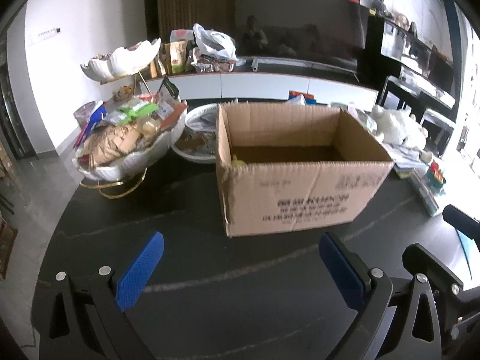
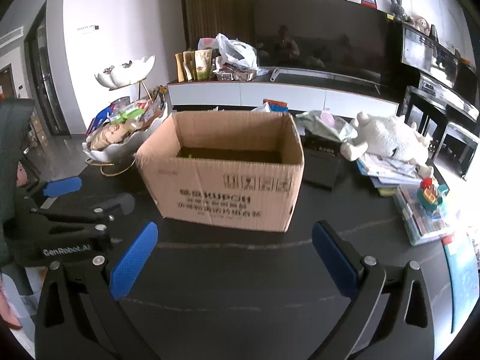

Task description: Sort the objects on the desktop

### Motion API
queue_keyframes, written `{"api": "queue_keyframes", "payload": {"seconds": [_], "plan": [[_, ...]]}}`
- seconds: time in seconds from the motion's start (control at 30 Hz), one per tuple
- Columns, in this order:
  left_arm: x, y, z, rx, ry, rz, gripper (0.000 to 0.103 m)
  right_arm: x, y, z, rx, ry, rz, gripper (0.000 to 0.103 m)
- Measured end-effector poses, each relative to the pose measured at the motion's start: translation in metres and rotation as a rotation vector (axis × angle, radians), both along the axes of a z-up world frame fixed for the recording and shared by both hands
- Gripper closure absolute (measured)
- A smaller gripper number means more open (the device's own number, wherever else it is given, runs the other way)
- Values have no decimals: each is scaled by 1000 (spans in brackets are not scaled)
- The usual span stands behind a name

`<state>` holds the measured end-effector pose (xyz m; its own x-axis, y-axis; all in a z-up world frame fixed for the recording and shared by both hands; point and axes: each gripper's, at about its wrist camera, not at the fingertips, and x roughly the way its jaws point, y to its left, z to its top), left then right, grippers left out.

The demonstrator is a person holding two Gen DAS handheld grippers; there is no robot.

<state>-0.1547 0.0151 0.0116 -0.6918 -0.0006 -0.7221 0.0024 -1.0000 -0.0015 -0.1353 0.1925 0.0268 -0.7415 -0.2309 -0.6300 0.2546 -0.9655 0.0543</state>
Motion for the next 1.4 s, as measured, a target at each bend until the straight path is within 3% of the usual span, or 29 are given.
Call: {"api": "queue_keyframes", "payload": {"seconds": [0.67,0.97,1.4], "plan": [[35,3,-33,-13,-9,-5,1,37,7,-43,-61,-67,-45,1],[39,2,-34,-57,5,25,1,39,7,-45,-68,-66,-53,1],[42,5,-30,-23,-13,0,1,41,5,-42,-62,-60,-46,1]]}}
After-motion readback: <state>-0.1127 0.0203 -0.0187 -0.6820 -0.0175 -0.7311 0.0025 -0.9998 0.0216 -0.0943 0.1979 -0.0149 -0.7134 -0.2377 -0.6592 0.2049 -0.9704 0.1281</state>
